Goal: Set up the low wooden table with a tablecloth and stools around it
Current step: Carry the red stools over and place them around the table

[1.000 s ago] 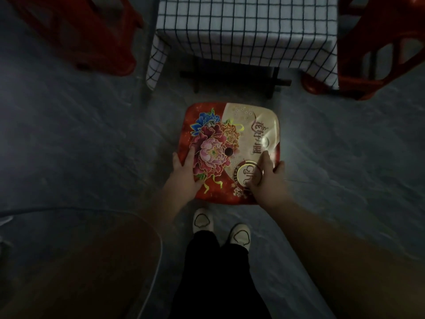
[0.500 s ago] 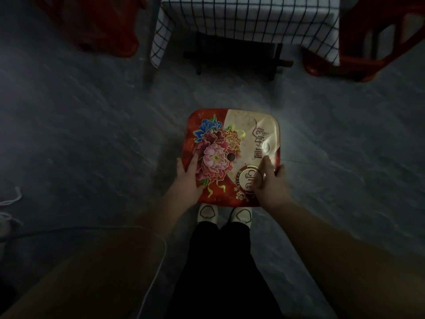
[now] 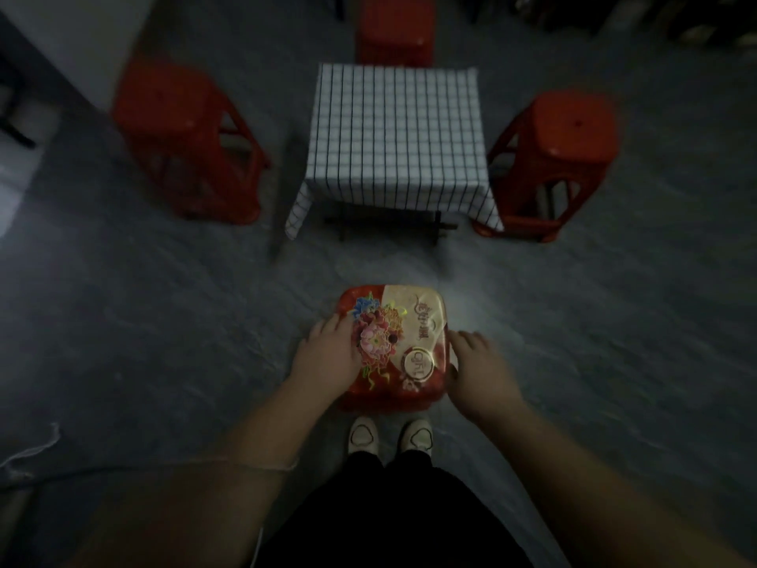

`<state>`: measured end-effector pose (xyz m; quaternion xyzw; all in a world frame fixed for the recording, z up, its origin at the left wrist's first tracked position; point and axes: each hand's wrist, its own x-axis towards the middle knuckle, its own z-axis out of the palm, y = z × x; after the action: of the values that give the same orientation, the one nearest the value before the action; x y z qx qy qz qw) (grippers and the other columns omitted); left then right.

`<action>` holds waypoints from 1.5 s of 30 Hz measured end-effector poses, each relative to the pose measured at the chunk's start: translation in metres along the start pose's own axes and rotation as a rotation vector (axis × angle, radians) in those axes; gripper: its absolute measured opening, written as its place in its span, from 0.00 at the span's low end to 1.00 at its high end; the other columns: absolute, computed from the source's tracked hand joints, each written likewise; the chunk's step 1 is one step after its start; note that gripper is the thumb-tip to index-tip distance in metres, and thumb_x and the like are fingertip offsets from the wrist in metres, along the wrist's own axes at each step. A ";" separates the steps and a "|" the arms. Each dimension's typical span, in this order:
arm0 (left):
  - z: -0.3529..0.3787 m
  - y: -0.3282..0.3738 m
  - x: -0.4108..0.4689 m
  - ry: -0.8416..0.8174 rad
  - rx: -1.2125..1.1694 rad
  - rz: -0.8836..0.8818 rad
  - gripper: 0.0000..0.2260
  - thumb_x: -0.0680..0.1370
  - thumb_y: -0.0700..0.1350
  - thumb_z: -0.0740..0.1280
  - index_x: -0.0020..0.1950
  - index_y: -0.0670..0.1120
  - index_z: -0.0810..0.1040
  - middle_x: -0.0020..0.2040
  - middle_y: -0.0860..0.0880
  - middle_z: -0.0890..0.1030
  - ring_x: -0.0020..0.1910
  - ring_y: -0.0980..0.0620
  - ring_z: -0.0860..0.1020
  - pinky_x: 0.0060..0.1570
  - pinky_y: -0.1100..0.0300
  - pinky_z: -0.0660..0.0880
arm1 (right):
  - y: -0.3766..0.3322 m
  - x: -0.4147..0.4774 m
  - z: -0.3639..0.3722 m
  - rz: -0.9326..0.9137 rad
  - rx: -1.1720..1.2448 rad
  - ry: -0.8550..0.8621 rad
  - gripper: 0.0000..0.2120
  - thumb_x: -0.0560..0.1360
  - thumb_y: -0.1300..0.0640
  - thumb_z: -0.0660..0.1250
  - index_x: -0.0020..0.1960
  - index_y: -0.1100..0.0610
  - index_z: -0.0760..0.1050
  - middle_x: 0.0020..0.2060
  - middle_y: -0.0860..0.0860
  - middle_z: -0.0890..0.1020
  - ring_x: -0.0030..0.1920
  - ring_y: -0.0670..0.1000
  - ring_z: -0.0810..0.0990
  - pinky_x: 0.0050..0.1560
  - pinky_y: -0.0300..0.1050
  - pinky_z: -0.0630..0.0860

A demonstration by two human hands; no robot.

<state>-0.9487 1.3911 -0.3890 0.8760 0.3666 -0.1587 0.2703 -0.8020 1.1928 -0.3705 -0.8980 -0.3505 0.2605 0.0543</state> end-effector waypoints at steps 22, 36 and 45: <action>-0.090 0.234 -0.046 0.154 0.298 0.394 0.30 0.80 0.57 0.55 0.81 0.52 0.51 0.81 0.44 0.54 0.79 0.42 0.51 0.76 0.42 0.52 | 0.084 -0.095 -0.183 0.185 0.079 0.388 0.30 0.79 0.45 0.59 0.78 0.52 0.59 0.76 0.54 0.64 0.77 0.57 0.56 0.75 0.52 0.57; -0.012 0.562 0.014 0.182 0.390 0.527 0.30 0.80 0.58 0.56 0.80 0.50 0.55 0.79 0.44 0.60 0.77 0.41 0.58 0.75 0.43 0.57 | 0.380 -0.099 -0.312 0.247 0.081 0.443 0.32 0.79 0.44 0.57 0.80 0.51 0.54 0.78 0.55 0.60 0.78 0.57 0.52 0.77 0.52 0.53; -0.004 0.657 0.072 0.175 0.408 0.455 0.30 0.79 0.57 0.58 0.80 0.51 0.56 0.79 0.44 0.60 0.77 0.41 0.58 0.74 0.43 0.58 | 0.468 -0.036 -0.373 0.187 0.126 0.425 0.32 0.79 0.45 0.58 0.80 0.52 0.55 0.77 0.56 0.61 0.78 0.57 0.53 0.77 0.53 0.54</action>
<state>-0.4211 1.0491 -0.1855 0.9820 0.1437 -0.0885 0.0851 -0.3543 0.8501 -0.1659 -0.9560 -0.2297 0.0909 0.1585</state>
